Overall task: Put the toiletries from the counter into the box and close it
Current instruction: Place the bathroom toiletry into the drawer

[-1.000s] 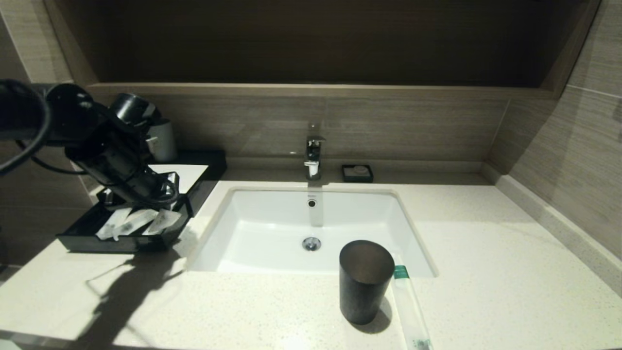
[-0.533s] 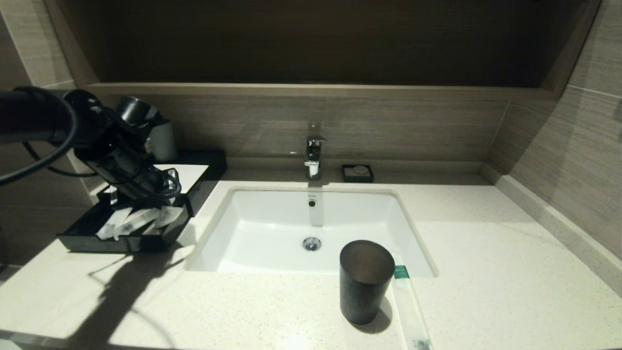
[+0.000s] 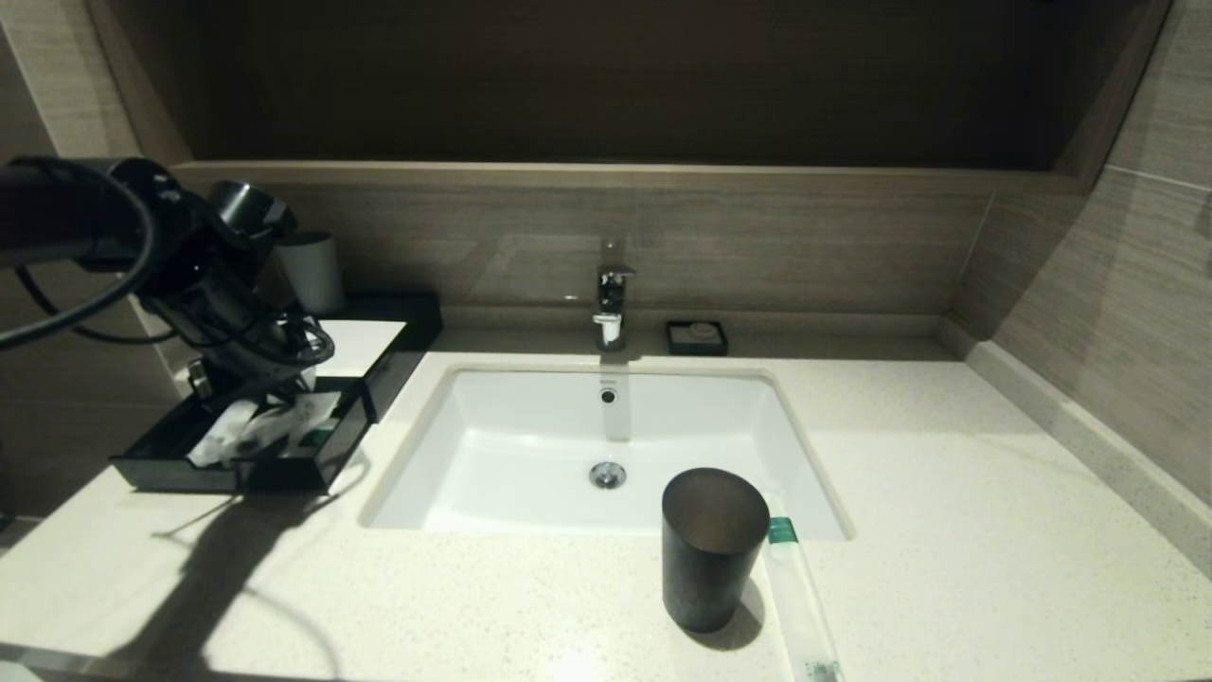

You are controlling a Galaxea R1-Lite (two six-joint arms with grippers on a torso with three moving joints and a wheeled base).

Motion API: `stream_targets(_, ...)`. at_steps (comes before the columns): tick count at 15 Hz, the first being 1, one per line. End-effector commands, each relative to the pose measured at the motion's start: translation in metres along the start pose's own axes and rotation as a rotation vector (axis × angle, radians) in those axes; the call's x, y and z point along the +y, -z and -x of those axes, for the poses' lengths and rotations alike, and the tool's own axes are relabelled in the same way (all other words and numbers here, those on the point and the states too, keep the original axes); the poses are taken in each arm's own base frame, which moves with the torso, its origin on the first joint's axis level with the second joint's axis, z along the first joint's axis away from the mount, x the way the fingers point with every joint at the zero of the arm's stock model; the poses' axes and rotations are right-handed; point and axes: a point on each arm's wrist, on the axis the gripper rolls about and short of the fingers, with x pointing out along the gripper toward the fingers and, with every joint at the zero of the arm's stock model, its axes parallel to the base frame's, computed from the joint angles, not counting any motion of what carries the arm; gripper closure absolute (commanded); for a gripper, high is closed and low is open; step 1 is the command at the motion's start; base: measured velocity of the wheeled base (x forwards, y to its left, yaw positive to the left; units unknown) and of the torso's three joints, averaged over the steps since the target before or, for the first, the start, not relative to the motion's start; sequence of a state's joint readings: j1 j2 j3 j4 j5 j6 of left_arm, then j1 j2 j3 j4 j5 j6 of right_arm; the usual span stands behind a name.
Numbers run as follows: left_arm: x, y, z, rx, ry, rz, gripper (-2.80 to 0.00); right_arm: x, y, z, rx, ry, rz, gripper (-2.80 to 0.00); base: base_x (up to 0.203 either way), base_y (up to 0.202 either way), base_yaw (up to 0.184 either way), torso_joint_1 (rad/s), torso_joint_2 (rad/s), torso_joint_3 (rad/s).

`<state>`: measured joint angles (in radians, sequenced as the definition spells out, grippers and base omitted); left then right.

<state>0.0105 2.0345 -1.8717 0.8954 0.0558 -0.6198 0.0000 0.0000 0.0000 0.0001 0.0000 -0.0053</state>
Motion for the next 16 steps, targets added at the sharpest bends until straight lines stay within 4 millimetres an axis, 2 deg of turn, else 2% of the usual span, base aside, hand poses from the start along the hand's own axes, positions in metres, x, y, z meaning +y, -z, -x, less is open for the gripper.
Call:
stream_targets(1,0.001,0.001,0.001,0.006,-0.007,0.056,0.00,0.000,0.000,0.000,0.000,0.000,0.001,0.00,0.000,0.000,0.000,0.000,0.00,0.000)
stream_targets(8,0.002,-0.003,-0.022,-0.011,-0.079,0.146,0.00,0.000,0.000,0.000,0.000,0.000,0.001,0.00,0.000,0.000,0.000,0.000,0.00,0.000)
stream_targets(16,0.001,-0.003,-0.031,-0.006,-0.091,0.160,0.00,0.000,0.000,0.000,0.000,0.000,0.001,0.00,0.000,0.000,0.000,0.000,0.00,0.000)
